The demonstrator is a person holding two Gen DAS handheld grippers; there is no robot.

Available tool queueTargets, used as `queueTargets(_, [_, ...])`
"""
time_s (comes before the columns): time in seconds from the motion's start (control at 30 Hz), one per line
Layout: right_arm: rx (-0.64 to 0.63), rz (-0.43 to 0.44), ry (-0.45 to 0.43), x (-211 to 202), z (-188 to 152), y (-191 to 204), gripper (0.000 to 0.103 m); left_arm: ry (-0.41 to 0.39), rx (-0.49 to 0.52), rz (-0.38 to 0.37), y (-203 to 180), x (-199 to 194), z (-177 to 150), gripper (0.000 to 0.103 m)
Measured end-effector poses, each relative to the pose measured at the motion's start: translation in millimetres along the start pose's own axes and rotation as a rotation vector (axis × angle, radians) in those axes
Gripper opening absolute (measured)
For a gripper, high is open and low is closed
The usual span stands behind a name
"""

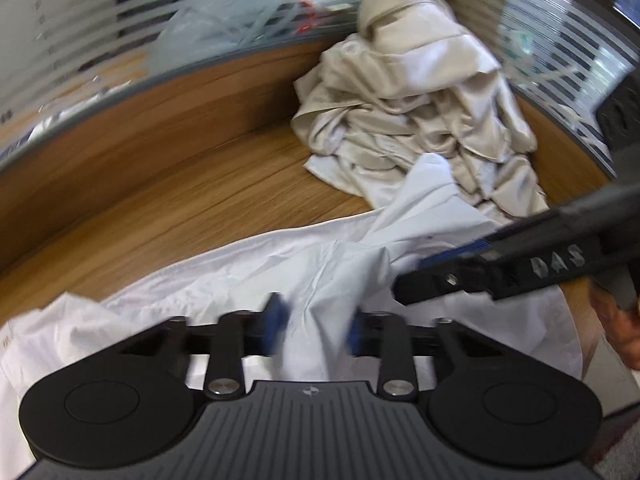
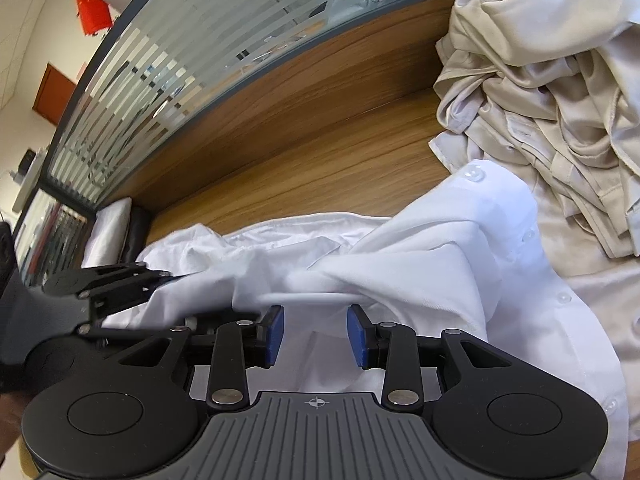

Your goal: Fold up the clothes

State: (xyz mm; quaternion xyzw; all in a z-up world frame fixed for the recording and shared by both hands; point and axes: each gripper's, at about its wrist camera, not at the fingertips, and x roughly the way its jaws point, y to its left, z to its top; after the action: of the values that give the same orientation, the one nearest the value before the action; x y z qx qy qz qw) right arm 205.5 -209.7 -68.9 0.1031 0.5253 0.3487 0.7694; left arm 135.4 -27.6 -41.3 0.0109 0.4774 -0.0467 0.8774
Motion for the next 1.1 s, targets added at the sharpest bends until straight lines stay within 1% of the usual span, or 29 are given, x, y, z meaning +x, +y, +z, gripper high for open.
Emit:
queueTargets(0.1, [-0.091, -0.046, 0.028, 6.0, -5.9, 5.8, 0.037, -0.006, -0.077, 0.043, 10.1, 3.3, 1.6, 0.01])
queueTargets(0.17, [-0.18, -0.101, 0.061, 11.7, -13.6, 9.8, 0.034, -0.018, -0.128, 0.071, 17.7, 4.4, 2.0, 0.009])
queueTargets(0.2, [-0.221, -0.132, 0.08, 14.9, -18.6, 10.3, 0.028, -0.021, -0.155, 0.069, 21.6, 5.1, 1.9, 0.009])
queueTargets(0.23, [-0.257, -0.16, 0.101, 18.0, -23.4, 10.4, 0.024, -0.014, -0.17, 0.058, 23.6, 6.6, 1.4, 0.009])
queueTargets(0.27, [-0.278, -0.176, 0.123, 20.5, -27.8, 8.9, 0.021, -0.005, -0.184, 0.046, 25.5, 8.2, 0.8, 0.009])
queueTargets(0.3, [-0.287, -0.186, 0.14, 22.0, -31.2, 6.9, 0.021, 0.004, -0.197, 0.034, 27.3, 9.8, 0.3, 0.009])
queueTargets(0.37, [-0.286, -0.184, 0.16, 21.7, -33.7, 5.0, 0.021, -0.01, -0.18, 0.029, 23.4, 6.6, -2.3, 0.01])
queueTargets(0.47, [-0.292, -0.161, 0.153, 16.2, -30.6, 9.4, 0.023, -0.028, -0.174, 0.018, 20.2, 1.4, -3.6, 0.01])
queueTargets(0.57, [-0.265, -0.081, 0.142, 14.7, -20.7, 16.7, 0.023, -0.034, -0.19, 0.005, 20.8, -1.7, -4.0, 0.01])
queueTargets(0.63, [-0.256, -0.05, 0.154, 22.0, -14.5, 21.6, 0.024, -0.037, -0.2, -0.004, 21.2, -3.8, -4.2, 0.01])
queueTargets(0.67, [-0.261, -0.048, 0.169, 28.6, -12.3, 24.4, 0.027, -0.039, -0.205, -0.009, 21.4, -4.8, -4.3, 0.01])
queueTargets(0.7, [-0.27, -0.052, 0.189, 36.4, -11.1, 27.2, 0.033, -0.04, -0.206, -0.011, 21.9, -5.4, -3.7, 0.01])
queueTargets(0.8, [-0.299, -0.075, 0.242, 58.5, -11.5, 33.8, 0.035, -0.038, -0.209, -0.016, 23.9, -5.5, -2.2, 0.01])
queueTargets(0.87, [-0.315, -0.101, 0.269, 71.4, -13.4, 37.0, 0.04, -0.037, -0.217, -0.019, 25.3, -4.4, -1.6, 0.01])
queueTargets(1.03, [-0.316, -0.119, 0.323, 91.4, -12.8, 36.0, 0.041, -0.024, -0.242, -0.021, 30.8, 2.2, -3.5, 0.01])
queueTargets(1.1, [-0.32, -0.126, 0.339, 98.5, -13.5, 35.4, 0.04, -0.016, -0.254, -0.024, 33.5, 5.2, -5.1, 0.01])
